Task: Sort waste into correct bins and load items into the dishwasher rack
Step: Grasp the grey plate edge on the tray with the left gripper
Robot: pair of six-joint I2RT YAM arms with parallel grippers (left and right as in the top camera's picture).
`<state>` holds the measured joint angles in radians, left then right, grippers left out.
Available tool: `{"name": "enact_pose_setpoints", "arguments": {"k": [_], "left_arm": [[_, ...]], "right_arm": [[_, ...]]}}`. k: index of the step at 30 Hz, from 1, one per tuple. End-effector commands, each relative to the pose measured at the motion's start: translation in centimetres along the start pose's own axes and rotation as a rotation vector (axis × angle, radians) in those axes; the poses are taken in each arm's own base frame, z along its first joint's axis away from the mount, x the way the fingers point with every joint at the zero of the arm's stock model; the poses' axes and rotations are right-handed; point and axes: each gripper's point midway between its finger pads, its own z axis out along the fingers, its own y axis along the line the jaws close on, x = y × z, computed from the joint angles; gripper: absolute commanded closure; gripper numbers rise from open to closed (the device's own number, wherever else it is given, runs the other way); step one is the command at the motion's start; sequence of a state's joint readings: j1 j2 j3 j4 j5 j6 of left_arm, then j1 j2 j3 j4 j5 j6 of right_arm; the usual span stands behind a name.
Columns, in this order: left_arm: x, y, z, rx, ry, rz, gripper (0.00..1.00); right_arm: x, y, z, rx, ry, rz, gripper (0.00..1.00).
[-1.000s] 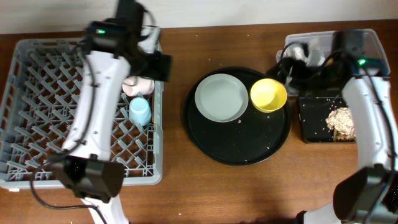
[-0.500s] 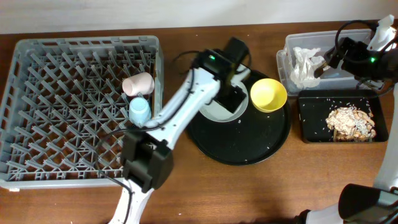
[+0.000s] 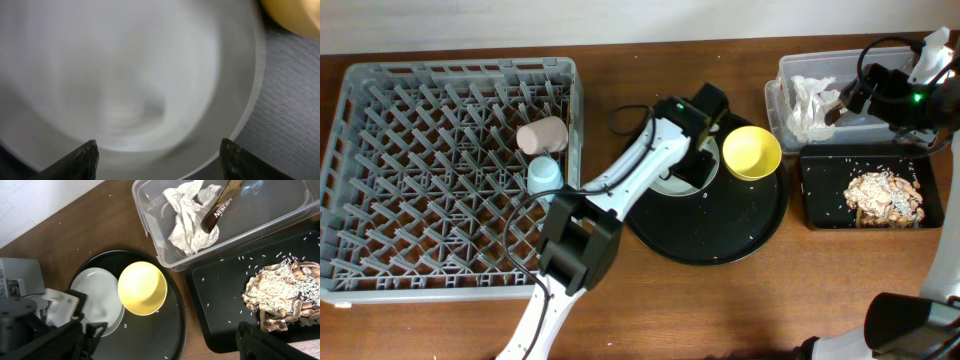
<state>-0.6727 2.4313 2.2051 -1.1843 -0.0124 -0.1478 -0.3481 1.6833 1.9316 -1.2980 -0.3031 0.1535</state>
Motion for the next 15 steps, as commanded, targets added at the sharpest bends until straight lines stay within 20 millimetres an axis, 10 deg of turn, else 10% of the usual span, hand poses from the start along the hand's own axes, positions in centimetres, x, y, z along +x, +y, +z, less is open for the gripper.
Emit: {"name": "enact_pose_setpoints", "arguments": {"k": [1,6,15], "left_arm": [[0.3,4.7,-0.2,-0.022,0.030,-0.281,0.23],[0.6,8.2,-0.2,0.064,0.059,-0.402,0.27],[1.3,7.9,1.6,0.057,0.104,-0.398,0.34]], "right_arm": [[0.1,-0.3,0.4,0.014,0.010,-0.005,0.02],[0.0,-0.3,0.4,0.013,0.007,-0.006,0.02],[0.0,-0.3,0.4,0.013,0.007,-0.006,0.01]]}}
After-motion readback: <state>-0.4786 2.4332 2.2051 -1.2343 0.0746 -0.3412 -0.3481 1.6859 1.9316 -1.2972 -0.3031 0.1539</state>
